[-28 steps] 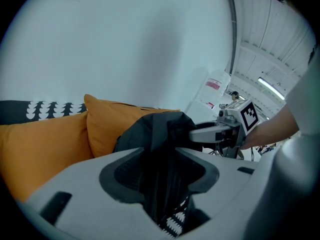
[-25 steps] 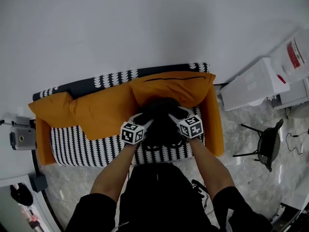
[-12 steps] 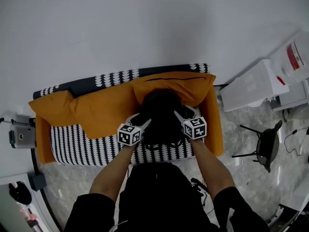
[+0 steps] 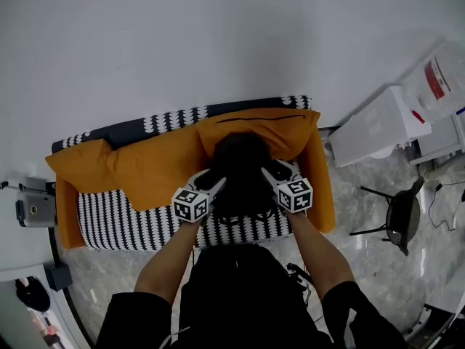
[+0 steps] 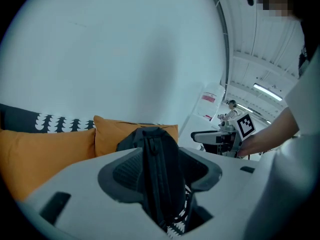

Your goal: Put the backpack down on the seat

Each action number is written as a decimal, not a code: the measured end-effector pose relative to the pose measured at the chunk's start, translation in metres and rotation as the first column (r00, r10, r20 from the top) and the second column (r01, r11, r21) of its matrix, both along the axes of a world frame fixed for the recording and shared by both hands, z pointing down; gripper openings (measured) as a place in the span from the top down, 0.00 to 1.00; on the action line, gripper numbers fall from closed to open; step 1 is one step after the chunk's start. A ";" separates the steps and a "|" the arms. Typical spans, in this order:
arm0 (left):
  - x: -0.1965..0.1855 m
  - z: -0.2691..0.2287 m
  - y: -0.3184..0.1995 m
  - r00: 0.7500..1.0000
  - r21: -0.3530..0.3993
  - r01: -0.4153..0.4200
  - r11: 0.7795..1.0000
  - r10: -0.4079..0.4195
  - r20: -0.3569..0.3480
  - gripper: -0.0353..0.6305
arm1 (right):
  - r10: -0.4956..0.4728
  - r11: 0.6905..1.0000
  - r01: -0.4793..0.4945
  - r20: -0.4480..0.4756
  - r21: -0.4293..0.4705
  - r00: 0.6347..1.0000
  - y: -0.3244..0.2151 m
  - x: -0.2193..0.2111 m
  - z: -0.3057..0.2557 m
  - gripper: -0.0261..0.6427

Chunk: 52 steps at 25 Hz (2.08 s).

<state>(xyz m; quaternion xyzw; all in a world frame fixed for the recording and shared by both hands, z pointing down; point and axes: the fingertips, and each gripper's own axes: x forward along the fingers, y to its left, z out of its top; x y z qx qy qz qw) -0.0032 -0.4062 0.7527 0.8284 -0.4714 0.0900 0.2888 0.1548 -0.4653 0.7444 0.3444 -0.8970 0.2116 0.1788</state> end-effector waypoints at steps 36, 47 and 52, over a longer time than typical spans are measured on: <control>0.047 -0.249 0.069 0.976 0.444 -0.194 0.875 0.217 -0.002 0.90 | -0.299 0.894 0.178 0.253 0.410 0.920 0.110 -0.018 -0.262 0.92; 0.078 -0.301 0.115 0.960 0.470 -0.276 0.838 0.268 0.085 0.91 | -0.382 0.874 0.239 0.294 0.422 0.876 0.166 -0.017 -0.304 0.92; 0.086 -0.308 0.133 0.946 0.470 -0.316 0.824 0.310 0.092 0.90 | -0.396 0.876 0.247 0.324 0.415 0.859 0.185 -0.027 -0.306 0.92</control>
